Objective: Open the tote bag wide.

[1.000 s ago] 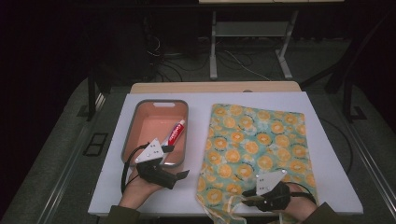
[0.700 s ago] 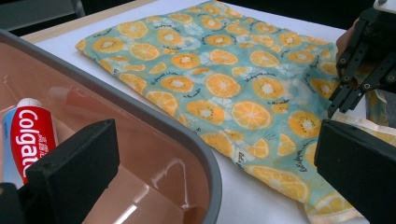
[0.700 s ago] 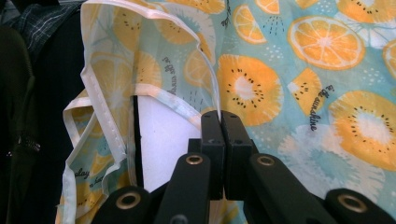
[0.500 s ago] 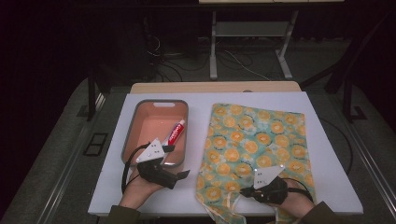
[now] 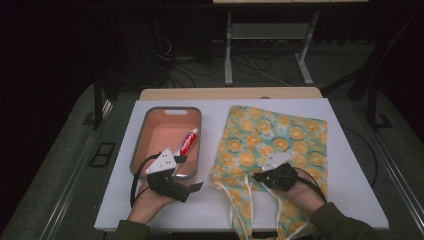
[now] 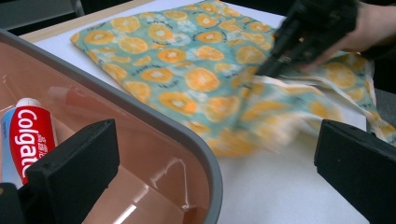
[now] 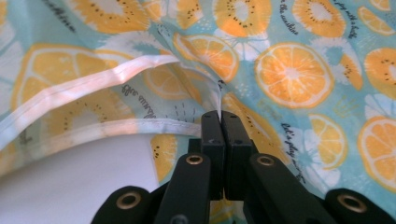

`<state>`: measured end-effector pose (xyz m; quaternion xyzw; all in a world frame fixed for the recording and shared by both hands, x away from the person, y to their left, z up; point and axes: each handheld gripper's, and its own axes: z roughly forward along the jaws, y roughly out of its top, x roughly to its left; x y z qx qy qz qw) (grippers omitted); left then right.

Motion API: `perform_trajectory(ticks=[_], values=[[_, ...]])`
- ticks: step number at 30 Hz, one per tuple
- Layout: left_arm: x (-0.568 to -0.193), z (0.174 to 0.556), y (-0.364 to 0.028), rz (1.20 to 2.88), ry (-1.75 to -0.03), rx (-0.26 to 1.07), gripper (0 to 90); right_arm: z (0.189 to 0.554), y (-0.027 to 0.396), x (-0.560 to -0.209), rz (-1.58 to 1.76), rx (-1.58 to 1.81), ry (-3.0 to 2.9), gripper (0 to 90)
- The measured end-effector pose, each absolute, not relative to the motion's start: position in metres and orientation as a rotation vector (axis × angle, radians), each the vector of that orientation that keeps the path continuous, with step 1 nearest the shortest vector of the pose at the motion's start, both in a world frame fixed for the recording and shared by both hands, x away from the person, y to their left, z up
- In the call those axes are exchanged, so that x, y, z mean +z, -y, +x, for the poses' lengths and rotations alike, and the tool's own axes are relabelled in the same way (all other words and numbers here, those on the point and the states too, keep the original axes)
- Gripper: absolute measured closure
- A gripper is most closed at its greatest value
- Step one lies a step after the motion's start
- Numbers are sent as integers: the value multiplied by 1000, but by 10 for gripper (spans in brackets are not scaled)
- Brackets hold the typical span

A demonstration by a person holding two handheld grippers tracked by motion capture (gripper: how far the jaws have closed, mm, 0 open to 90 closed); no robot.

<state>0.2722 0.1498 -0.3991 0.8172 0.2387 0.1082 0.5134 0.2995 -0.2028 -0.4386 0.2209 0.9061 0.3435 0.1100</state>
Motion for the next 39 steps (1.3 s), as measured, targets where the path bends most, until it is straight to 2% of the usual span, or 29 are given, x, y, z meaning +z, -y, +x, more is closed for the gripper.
perform_trajectory(ticks=[12,15,17,20,23,27,29,39], values=[[-399,273,-150,1965,-573,259,0,365,199,-433,889,983,-2464,892],[-399,272,-150,1965,-572,258,0,366,198,-436,904,1007,-2486,888],[-399,272,-150,1963,-571,257,0,360,195,-436,866,1044,-2532,795],[-399,272,-151,1966,-570,258,0,352,194,-428,841,1092,-2543,570],[-399,271,-151,1965,-568,259,0,340,197,-416,822,1124,-2552,487],[-399,272,-151,1964,-570,259,0,323,200,-405,771,1180,-2574,467],[-399,272,-151,1965,-569,259,0,303,201,-401,718,1246,-2618,458],[-399,272,-151,1964,-571,261,0,249,205,-406,579,1365,-2772,434]])
